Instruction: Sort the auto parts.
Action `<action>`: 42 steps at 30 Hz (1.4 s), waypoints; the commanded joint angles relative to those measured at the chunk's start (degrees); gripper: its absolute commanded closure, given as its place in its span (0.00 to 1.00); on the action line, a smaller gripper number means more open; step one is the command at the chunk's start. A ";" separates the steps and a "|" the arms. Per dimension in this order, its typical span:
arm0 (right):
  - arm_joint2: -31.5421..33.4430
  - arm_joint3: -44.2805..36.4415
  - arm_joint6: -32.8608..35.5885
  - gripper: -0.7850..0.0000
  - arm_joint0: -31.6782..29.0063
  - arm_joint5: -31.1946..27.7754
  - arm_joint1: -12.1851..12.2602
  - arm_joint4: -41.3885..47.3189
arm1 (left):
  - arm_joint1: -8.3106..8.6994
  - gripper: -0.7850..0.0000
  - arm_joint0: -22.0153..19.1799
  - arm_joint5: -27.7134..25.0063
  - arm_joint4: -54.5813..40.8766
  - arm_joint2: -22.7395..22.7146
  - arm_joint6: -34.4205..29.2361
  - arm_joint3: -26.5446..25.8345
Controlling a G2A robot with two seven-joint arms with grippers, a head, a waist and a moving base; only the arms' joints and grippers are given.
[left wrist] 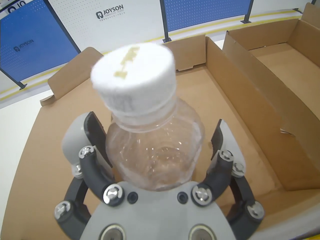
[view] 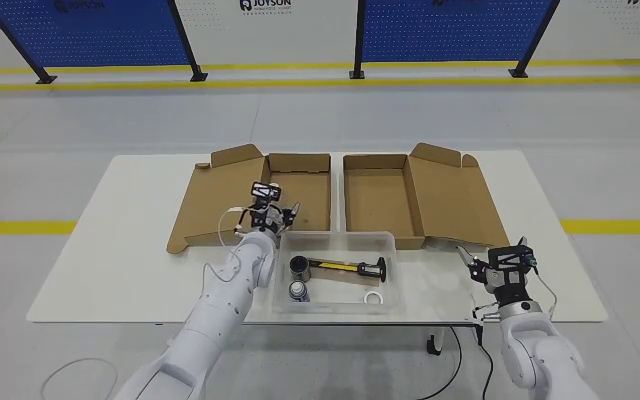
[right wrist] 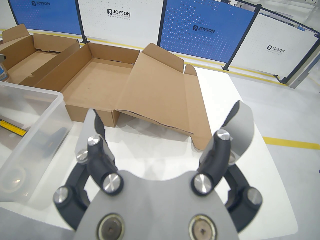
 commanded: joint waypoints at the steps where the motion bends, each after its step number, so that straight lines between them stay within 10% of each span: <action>1: 0.00 0.00 0.00 0.00 0.00 0.00 0.00 0.00 | 0.30 0.00 0.76 0.35 0.71 -0.69 0.05 -2.39; 14: 0.00 0.00 0.00 0.00 0.00 0.00 0.00 0.00 | 3.16 0.00 11.95 -0.90 8.66 -6.52 -8.22 -29.85; 25: 0.00 0.00 0.00 0.00 0.00 0.00 0.00 0.00 | 4.90 0.00 16.67 -23.79 2.84 -8.42 -30.59 -49.91; 33: 0.00 0.00 0.00 0.00 0.00 0.00 0.00 0.00 | 5.94 0.00 15.37 -40.02 -9.13 -8.14 -50.12 -51.73; 42: 0.00 0.00 0.00 0.00 0.00 0.00 0.00 0.00 | 6.20 0.00 14.45 -42.11 -16.01 -7.55 -57.52 -49.88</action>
